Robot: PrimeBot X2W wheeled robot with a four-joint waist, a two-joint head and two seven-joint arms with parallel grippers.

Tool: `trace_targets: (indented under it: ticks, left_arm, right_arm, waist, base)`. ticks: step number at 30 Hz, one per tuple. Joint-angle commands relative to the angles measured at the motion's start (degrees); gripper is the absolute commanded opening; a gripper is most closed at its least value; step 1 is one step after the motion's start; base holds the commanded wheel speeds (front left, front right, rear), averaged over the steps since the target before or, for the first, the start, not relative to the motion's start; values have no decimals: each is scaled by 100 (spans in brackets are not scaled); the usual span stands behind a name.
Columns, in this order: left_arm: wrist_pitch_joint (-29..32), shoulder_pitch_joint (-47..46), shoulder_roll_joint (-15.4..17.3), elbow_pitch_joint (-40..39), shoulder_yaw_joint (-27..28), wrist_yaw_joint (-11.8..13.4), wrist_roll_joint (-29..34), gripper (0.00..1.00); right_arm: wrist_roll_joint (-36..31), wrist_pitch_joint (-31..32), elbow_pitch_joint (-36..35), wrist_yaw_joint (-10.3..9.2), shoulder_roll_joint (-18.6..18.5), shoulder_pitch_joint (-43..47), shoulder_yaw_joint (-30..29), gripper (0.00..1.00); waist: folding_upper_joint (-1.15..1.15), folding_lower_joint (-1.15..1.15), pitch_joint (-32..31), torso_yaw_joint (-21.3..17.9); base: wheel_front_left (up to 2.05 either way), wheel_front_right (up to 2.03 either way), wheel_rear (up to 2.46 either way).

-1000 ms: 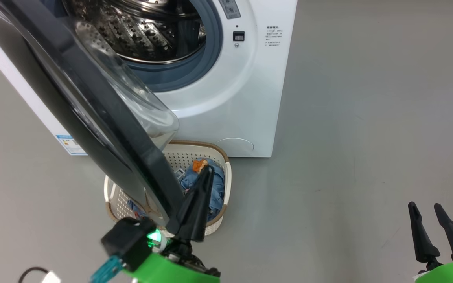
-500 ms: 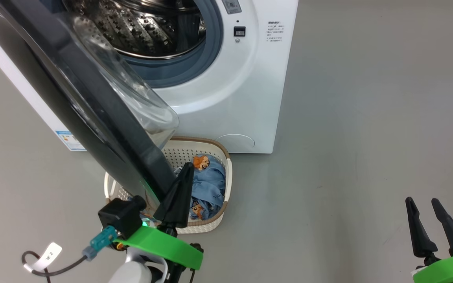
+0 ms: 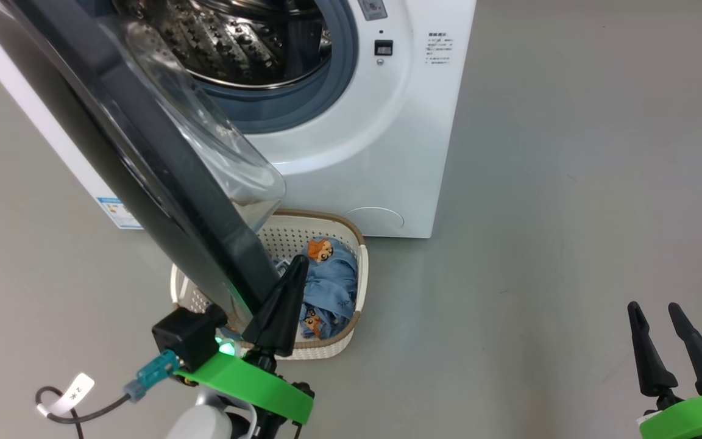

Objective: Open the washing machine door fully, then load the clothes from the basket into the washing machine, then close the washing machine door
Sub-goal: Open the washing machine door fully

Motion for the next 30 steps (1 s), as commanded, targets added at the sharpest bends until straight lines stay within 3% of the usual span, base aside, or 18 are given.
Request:
trace_targets:
  ticks: [1, 16, 30]
  left_arm:
    - [-38, -134, 100, -102, 337, 37, -12, 0]
    - [-38, 345, 99, -288, 718, 127, 141, 0]
    - [-38, 956, 100, -751, 1122, 468, 510, 0]
  right_arm:
    - [-76, -69, -169, 17, -148, -136, 152, 100]
    - [-95, -69, -228, 17, -151, -99, 255, 100]
    - [-84, -69, -237, 17, -217, -117, 348, 100]
  waist:
    - [0, 0, 0, 38]
    - [0, 0, -62, 371]
    - [0, 0, -7, 889]
  base:
    - [0, 0, 0]
    - [0, 0, 0]
    - [0, 0, 0]
